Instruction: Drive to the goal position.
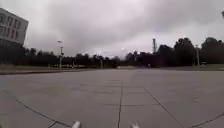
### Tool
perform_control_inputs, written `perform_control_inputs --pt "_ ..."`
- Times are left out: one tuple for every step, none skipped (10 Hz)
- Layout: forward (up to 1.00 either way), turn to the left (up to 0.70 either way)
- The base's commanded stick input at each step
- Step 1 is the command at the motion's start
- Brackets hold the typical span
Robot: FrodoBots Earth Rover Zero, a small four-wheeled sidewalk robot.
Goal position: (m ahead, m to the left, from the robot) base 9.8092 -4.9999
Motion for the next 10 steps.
perform_control_inputs --pt "0.7 0.0" --pt "0.7 0.0" --pt "0.7 0.0" --pt "0.7 0.0" --pt "0.7 0.0" --pt "0.7 0.0" --pt "0.7 0.0" --pt "0.7 0.0" --pt "0.7 0.0" --pt "0.7 0.0"
